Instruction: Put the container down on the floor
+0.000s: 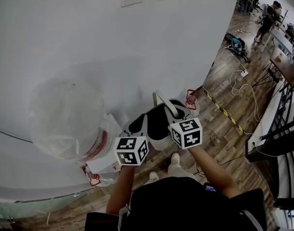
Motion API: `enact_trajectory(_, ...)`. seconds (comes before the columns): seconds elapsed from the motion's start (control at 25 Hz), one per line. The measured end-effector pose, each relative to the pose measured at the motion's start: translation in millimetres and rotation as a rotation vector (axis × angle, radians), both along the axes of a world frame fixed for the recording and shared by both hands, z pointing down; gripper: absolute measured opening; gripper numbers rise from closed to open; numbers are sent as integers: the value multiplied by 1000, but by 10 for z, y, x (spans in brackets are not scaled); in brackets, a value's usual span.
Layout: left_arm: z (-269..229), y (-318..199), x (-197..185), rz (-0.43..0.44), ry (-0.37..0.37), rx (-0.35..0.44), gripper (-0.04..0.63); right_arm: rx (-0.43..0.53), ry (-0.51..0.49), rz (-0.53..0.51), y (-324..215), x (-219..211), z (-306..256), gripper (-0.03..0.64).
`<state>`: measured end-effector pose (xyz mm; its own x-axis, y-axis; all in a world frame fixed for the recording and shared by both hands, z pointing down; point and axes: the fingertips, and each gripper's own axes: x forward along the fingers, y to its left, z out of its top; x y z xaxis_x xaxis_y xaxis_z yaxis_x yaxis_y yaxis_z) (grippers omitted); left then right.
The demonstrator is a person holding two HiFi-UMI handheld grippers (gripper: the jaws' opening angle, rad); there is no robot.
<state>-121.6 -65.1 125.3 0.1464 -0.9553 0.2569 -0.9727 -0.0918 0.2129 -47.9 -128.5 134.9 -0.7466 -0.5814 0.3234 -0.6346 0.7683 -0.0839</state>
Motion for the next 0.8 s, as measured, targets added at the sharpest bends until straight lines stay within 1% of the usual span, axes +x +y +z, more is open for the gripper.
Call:
enact_trajectory(0.16, 44, -214, -118, -35, 2, -5, 12, -8, 10, -35, -207, -148, 50, 29)
enact_trajectory(0.32, 61, -426, -134, -98, 27, -1, 12, -19, 17, -70, -424, -128, 109, 29)
enact_trajectory(0.48, 160, -551, -163, -159, 55, -17, 12, -33, 24, -98, -583, -108, 199, 29)
enact_trajectory(0.68, 327, -727, -114, -190, 71, -41, 12, -52, 32, -120, -799, -85, 352, 29)
enact_trajectory(0.8, 536, -806, -60, -182, 90, -61, 12, -70, 41, -123, -866, -66, 531, 29)
